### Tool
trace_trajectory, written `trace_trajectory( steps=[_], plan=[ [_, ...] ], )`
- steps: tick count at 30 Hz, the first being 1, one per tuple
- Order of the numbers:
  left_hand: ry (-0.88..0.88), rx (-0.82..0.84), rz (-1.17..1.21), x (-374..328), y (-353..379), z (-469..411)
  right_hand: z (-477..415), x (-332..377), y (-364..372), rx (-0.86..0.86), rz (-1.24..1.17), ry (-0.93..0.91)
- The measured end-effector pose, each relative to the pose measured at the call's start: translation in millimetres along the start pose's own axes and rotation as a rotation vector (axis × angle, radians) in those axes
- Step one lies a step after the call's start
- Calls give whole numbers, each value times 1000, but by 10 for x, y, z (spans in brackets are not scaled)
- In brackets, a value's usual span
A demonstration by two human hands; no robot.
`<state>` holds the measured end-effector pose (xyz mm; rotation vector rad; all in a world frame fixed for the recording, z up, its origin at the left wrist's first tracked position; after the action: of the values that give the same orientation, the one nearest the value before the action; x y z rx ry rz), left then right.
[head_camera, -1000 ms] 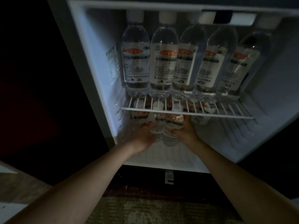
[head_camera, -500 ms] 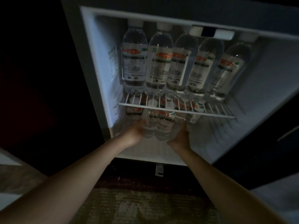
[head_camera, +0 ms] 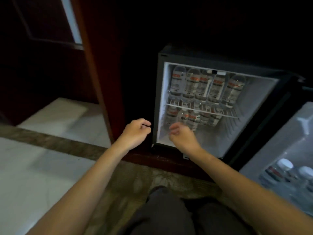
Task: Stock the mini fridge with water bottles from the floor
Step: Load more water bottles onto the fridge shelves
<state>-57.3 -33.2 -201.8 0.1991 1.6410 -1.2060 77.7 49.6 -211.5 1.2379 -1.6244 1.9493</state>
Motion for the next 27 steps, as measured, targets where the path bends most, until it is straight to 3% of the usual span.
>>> trace_trajectory(
  steps=[6,10,13,20,27],
  plan=[
    [-59,-206,-2,531,-1137,1108,1233,992,355,157,-98,-123],
    [-153,-317,-8,1070,-1613,1911,1977,1248,895,237,-108,-206],
    [-311,-425,27,1676,-1896,2565,2572,1276,1468,391,-81,-212],
    [-612,-471,166,2773,-1765,3611,3599,1138,2462,647,-39,-203],
    [-926,-1028,171,3999,-2196,4666,4457,1021,3223,914,103,-208]
  ],
)
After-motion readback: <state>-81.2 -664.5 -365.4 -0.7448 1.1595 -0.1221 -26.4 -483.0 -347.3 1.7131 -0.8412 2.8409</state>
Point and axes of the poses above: each hand's wrist, its own z-axis away from the middle knuckle, its own y-axis out of the palm, x = y × z, the point moved 8 cm from there along -z, towards the middle knuckle, and after that the axes turned 11 degrees about -x, right-handed, at the moved point
